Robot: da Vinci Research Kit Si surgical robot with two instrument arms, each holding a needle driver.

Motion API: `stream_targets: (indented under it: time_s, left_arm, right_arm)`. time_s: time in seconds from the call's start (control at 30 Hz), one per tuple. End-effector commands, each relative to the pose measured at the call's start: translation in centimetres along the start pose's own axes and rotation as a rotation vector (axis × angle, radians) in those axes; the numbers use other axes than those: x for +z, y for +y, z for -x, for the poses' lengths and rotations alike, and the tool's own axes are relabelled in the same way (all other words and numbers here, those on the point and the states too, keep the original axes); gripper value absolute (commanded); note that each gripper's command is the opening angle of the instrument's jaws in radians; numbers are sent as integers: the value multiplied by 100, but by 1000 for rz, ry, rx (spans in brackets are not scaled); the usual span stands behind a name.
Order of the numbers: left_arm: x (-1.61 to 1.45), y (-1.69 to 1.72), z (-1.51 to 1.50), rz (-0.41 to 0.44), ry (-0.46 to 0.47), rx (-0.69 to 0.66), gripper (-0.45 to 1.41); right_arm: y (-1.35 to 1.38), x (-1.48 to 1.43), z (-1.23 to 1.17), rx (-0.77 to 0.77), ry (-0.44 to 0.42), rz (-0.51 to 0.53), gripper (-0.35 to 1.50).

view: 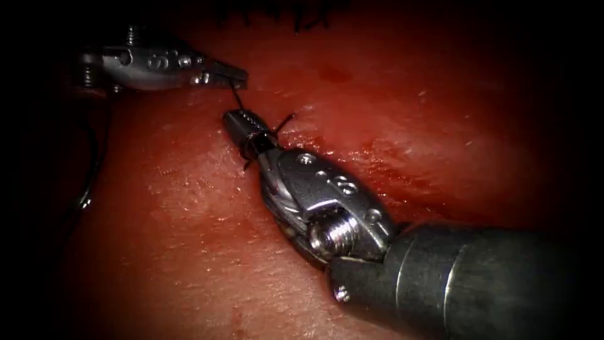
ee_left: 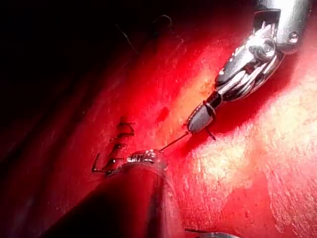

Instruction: Wound Closure

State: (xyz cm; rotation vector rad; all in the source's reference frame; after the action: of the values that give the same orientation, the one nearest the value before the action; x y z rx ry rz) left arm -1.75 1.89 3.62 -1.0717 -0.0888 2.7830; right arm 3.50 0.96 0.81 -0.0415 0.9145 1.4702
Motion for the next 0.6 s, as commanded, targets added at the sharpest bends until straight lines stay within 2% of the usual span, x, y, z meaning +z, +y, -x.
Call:
stream_targets:
  time_s: [0.03, 0.17, 0.37, 0.47, 0.6]
  left_arm:
    - [10, -6, -4, 2, 3, -2, -45]
    - [18, -21, -26, 10, 48, -28, -45]
    - [22, -41, -58, 1, 69, -41, -45]
    - [26, -51, -67, 0, 69, -38, -45]
    - [30, -61, -70, 0, 70, -41, -45]
  right_arm:
    - [-2, 5, 12, -1, 2, 8, -35]
    - [-3, 6, 27, -11, 20, 34, -35]
    - [-6, 0, 41, -10, 35, 80, -35]
    - [-11, -2, 46, -100, 57, 163, -35]
    - [-17, -7, 54, -176, 80, 215, -35]
